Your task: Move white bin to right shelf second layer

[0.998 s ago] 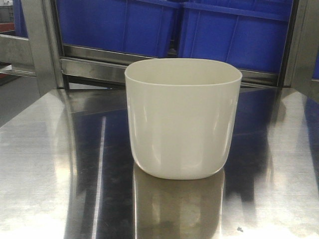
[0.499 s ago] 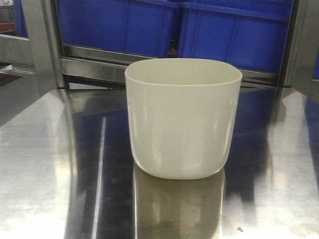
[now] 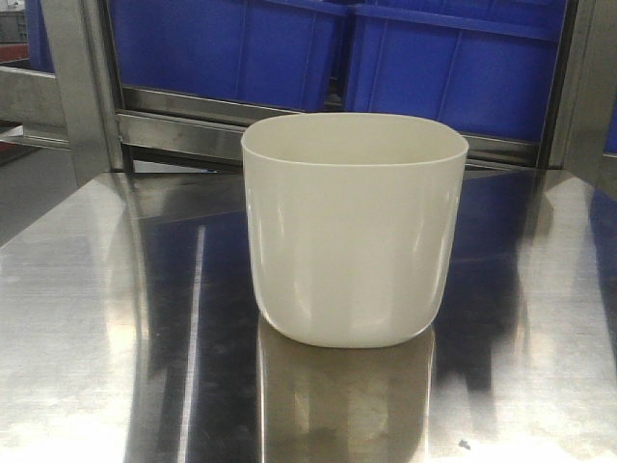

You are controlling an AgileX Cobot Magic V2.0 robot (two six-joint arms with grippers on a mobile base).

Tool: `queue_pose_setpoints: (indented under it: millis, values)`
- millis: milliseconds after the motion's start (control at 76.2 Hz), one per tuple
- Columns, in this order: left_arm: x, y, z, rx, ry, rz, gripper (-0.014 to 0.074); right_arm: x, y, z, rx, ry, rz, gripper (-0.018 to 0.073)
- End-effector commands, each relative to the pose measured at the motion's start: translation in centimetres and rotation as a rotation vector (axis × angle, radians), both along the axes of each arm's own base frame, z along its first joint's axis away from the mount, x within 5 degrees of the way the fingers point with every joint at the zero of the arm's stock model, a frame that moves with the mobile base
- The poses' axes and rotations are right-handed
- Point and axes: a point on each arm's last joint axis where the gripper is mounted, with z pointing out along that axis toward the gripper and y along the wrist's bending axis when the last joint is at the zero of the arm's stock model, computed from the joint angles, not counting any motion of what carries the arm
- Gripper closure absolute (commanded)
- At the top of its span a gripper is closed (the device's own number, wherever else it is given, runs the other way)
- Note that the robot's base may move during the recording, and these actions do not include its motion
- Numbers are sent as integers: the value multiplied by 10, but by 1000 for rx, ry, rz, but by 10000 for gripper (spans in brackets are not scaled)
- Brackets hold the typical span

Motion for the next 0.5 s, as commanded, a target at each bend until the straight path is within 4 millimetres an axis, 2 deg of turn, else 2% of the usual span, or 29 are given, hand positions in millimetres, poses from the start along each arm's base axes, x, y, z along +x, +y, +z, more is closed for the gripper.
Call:
queue_pose_setpoints:
  millis: [0, 486]
  values:
    - [1, 0, -4, -9, -64, -4, 512, -3, -1, 15, -7, -127, -14, 504]
    - [1, 0, -4, -9, -64, -4, 512, -3, -1, 17, -11, -150, -16, 504]
